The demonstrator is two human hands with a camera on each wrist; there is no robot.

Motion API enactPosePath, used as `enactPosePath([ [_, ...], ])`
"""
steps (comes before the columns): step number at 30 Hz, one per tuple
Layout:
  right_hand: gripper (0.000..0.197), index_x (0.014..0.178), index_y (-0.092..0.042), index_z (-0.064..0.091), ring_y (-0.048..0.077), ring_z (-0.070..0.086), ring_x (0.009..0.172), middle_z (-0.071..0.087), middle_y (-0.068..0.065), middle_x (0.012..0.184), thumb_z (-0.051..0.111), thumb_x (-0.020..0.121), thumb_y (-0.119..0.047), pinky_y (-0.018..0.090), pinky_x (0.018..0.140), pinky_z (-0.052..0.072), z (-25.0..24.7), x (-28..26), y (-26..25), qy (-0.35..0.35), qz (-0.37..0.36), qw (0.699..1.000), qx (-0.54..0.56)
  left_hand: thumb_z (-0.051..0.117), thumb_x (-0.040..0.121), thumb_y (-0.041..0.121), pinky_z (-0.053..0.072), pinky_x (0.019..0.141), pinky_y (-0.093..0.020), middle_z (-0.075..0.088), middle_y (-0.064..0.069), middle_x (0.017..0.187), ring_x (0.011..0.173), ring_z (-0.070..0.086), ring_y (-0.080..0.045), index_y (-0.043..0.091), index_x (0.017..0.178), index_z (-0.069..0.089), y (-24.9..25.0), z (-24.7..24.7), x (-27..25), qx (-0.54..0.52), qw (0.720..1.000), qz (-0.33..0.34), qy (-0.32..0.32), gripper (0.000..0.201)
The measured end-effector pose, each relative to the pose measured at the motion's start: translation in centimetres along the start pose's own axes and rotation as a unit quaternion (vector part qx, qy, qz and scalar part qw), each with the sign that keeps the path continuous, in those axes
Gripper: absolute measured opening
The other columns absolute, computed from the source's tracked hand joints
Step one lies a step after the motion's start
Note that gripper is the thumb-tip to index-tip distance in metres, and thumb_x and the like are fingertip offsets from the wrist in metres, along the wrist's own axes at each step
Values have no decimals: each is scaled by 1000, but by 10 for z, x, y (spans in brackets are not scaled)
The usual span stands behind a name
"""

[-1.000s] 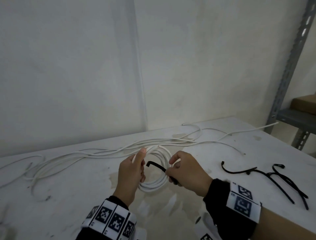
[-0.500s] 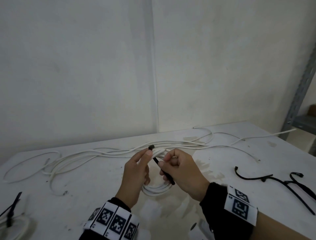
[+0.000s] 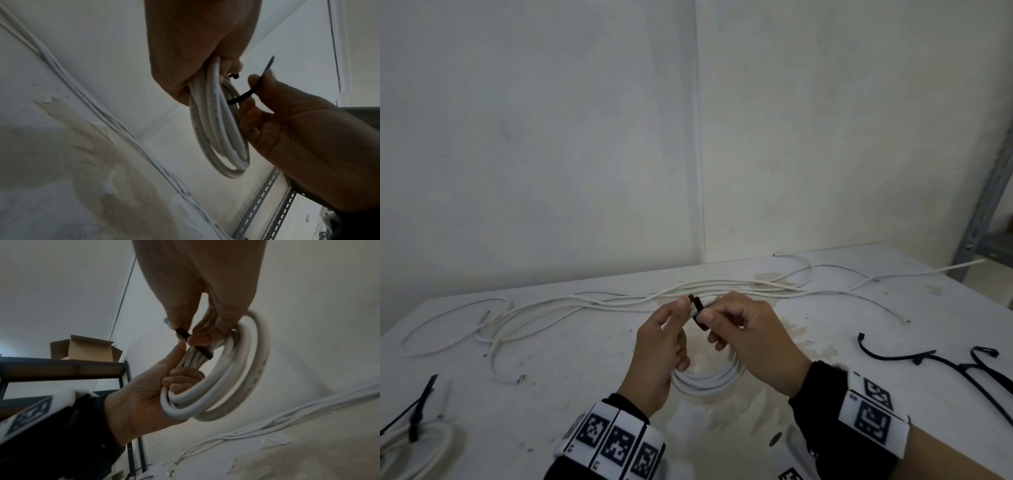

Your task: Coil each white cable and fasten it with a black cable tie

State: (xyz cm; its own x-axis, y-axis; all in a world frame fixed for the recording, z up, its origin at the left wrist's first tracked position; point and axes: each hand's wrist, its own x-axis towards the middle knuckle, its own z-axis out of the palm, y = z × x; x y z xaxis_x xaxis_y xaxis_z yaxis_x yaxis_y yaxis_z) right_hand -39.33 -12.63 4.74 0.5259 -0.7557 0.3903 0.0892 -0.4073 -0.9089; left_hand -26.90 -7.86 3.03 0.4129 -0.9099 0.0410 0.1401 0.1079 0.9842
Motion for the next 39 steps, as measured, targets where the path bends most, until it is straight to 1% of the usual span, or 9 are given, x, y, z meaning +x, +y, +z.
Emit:
enactPosePath([
  [8,22,62,-13,64,1,51,41,56,-4,52,63,84,-11,13,46,39,1,5,4,13,71,996,-57,46,91,40,26,39,-20,22,3,48,39,22,-8,18,73,60,-2,1,-1,0,1000,-7,9,32],
  [15,22,67,0,67,1,48,39,54,-3,48,65,83,-15,12,46,38,1,7,-2,11,76,994,-80,47,91,40,26,38,-19,21,1,51,39,22,-8,18,76,62,0,2,-2,0,1000,-9,7,30],
  [19,25,68,3,66,-1,45,36,50,-9,39,64,85,-15,7,44,33,2,7,-5,-1,71,993,-94,50,92,36,25,38,-19,21,1,51,39,21,-9,22,65,61,2,-2,-1,3,1000,-10,10,33],
  [24,29,64,-1,63,1,46,42,50,-11,42,60,88,-17,9,46,32,10,12,-6,-12,22,986,-163,50,93,27,25,37,-18,24,2,47,36,23,-9,26,50,57,7,-9,0,19,1000,6,20,44],
  [27,31,67,6,62,2,44,43,48,-2,51,59,89,-16,11,47,32,16,12,-3,1,9,985,-171,51,92,27,24,38,-19,25,1,48,38,23,-9,26,46,58,8,-13,-2,44,999,15,19,47],
  [30,30,66,4,61,1,45,46,44,-5,51,59,89,-16,10,49,33,23,9,-3,5,7,984,-178,53,91,33,23,41,-21,25,-1,50,40,23,-10,26,52,63,7,-18,-4,62,997,22,27,40],
  [34,28,64,-3,60,1,45,51,44,-6,53,60,88,-17,11,51,34,27,11,-6,2,-4,982,-187,51,91,37,26,40,-19,27,3,46,39,25,-8,18,85,70,9,-18,-5,50,998,32,35,28],
  [37,27,66,-1,61,4,45,51,48,-4,56,62,86,-18,12,52,35,27,13,-8,10,-10,985,-172,51,91,35,26,39,-19,28,4,46,39,25,-9,16,86,70,10,-18,-3,46,997,39,40,27],
  [39,23,72,0,65,7,45,54,53,-1,62,63,86,-18,21,58,40,28,12,-8,13,-18,988,-152,52,91,34,27,39,-18,28,4,45,38,25,-9,15,84,69,12,-19,-2,41,997,48,53,27],
])
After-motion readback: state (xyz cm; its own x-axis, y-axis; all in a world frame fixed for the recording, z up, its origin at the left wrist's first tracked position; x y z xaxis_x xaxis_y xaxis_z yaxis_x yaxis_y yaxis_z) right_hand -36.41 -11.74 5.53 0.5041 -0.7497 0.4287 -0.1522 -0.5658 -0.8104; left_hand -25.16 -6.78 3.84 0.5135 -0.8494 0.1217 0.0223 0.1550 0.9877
